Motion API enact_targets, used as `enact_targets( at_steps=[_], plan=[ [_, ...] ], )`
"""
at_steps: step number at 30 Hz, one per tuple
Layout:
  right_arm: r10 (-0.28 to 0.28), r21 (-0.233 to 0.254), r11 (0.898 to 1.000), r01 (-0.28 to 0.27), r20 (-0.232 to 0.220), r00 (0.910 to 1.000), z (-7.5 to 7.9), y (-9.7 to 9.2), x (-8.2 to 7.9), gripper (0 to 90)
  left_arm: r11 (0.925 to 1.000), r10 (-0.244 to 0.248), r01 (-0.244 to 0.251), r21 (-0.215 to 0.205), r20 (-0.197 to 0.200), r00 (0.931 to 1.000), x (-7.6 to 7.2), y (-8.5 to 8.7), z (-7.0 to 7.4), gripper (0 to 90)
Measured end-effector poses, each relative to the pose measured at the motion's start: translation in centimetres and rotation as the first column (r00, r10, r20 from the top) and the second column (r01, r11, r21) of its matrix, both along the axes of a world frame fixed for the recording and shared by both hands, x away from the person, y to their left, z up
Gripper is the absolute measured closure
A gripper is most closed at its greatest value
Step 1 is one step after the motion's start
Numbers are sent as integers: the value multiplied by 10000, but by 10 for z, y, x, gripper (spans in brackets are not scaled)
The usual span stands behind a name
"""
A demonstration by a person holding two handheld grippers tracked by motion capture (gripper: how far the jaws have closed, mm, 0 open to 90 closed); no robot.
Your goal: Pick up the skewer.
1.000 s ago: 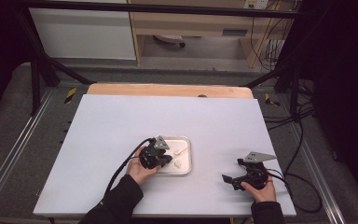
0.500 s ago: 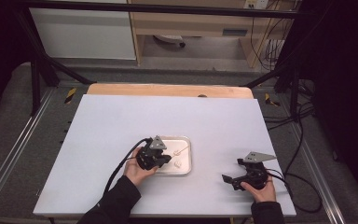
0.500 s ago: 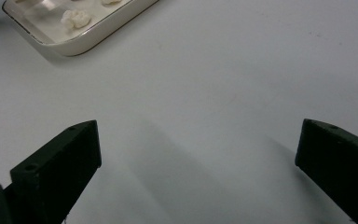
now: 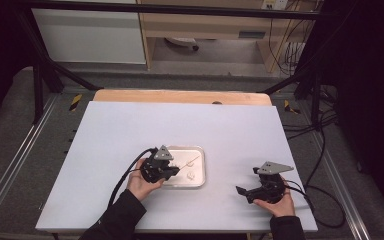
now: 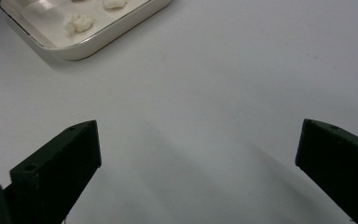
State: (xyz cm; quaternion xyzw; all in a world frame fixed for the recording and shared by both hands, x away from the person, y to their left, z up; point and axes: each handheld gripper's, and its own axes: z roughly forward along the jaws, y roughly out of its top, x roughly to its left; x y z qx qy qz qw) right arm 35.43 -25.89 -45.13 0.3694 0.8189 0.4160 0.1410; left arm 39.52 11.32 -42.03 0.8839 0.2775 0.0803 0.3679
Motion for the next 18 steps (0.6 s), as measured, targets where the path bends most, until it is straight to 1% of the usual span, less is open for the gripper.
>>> enact_targets(
  at_steps=[1, 4, 5, 8, 9, 10, 11, 12, 13, 16, 17, 18],
  plan=[
    [45, -116, 9999, -44, 71, 10000, 1, 1, 0, 8, 9999, -59, 59, 86, 1, 10000, -1, 1, 1, 884],
    [64, -374, 9993, -59, 121, 9999, 3, 7, 1, 8, 9999, -63, 63, 97, -1, 10000, -2, 1, 2, 884],
    [146, -431, 9990, -140, 144, 9998, 4, 9, 1, 8, 9998, -101, 101, 199, 7, 9999, -3, 1, 3, 884],
    [202, -499, 9986, -193, 169, 9997, 6, 12, 1, 9, 9996, -135, 134, 245, 15, 9999, -4, 2, 5, 883],
    [299, -614, 9977, -285, 221, 9993, 8, 15, 1, 11, 9994, -170, 170, 299, 23, 9999, -5, 2, 6, 884],
    [299, -614, 9977, -285, 221, 9993, 8, 15, 1, 11, 9994, -170, 170, 299, 23, 9999, -5, 2, 6, 884],
    [379, -741, 9966, -355, 316, 9988, 10, 19, 1, 14, 9990, -234, 234, 394, 18, 9997, -6, 2, 8, 884],
    [379, -741, 9966, -355, 316, 9988, 10, 19, 1, 14, 9990, -234, 234, 394, 18, 9997, -6, 2, 8, 883],
    [484, -872, 9952, -445, 435, 9979, 12, 22, 1, 18, 9987, -255, 253, 443, 32, 9997, -7, 3, 10, 884],
    [589, -1017, 9934, -538, 473, 9971, 14, 26, 1, 18, 9983, -286, 283, 503, 61, 9996, -8, 3, 13, 884],
    [740, -1206, 9904, -672, 529, 9959, 16, 31, 0, 20, 9979, -321, 315, 572, 90, 9994, -9, 2, 15, 884],
    [808, -1327, 9885, -724, 591, 9950, 18, 33, 0, 21, 9979, -321, 315, 572, 90, 9994, -9, 2, 15, 884]
  ],
)
